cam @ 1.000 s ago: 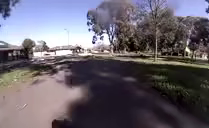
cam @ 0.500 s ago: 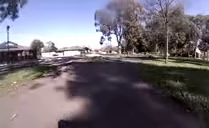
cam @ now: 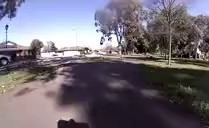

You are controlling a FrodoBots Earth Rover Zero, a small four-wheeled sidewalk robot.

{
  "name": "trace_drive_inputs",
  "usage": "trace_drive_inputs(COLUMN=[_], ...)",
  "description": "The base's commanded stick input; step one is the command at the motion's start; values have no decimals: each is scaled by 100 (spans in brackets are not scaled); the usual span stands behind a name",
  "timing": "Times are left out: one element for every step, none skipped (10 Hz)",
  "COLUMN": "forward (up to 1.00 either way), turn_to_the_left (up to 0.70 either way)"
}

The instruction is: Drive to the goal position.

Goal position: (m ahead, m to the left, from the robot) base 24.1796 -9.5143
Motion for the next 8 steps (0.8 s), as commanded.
trace_drive_inputs(forward=[70, 70, 70, 70, 70, 70, 70, 70], turn_to_the_left=[0, 2, 4, 7, 25, 13, 1, -20])
